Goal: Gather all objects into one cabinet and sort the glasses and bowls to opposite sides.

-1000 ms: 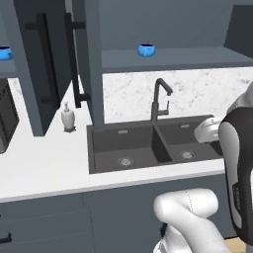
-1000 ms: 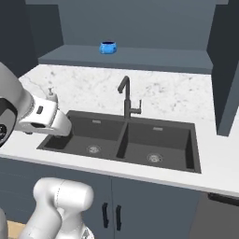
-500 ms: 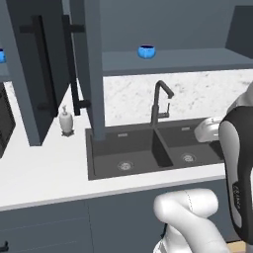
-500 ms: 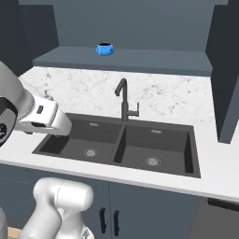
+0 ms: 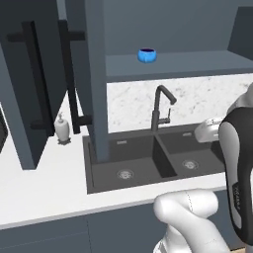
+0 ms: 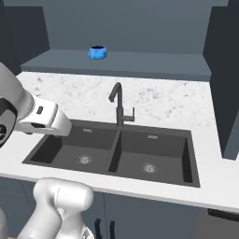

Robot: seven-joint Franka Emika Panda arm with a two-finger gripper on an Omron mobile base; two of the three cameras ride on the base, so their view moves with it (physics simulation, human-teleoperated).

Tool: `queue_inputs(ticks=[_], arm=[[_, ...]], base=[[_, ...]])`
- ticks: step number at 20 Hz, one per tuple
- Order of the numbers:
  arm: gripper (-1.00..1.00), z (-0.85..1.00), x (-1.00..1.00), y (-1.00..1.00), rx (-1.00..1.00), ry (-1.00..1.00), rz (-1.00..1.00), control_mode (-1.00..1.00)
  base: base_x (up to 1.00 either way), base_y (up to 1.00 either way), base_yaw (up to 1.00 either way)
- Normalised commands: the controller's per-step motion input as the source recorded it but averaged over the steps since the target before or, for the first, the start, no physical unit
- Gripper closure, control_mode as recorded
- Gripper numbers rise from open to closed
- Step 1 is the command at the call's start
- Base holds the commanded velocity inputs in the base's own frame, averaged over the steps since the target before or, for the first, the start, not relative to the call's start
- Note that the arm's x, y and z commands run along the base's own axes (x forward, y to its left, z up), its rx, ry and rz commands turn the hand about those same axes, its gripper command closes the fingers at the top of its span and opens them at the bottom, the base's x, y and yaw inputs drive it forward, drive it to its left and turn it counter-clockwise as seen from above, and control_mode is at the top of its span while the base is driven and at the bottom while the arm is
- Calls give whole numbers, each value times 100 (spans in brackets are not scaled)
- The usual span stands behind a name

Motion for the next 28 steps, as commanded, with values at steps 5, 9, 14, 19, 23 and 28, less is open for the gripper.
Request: queue_inputs(ticks=[5,9,14,19,23,28], arm=[[-100,0,0,0,0,0,0,100],[-100,0,0,0,0,0,0,100],[-100,20,-7,4,0,-9,-4,-100],[-100,52,-13,6,0,-31,-2,-100],[-100,46,-1,17,0,-31,-2,-100],[-100,32,-3,14,0,-28,-2,-100]], base=[[32,21,-1],[16,9,0],[0,0,0],[0,0,0],[0,0,0],[0,0,0]])
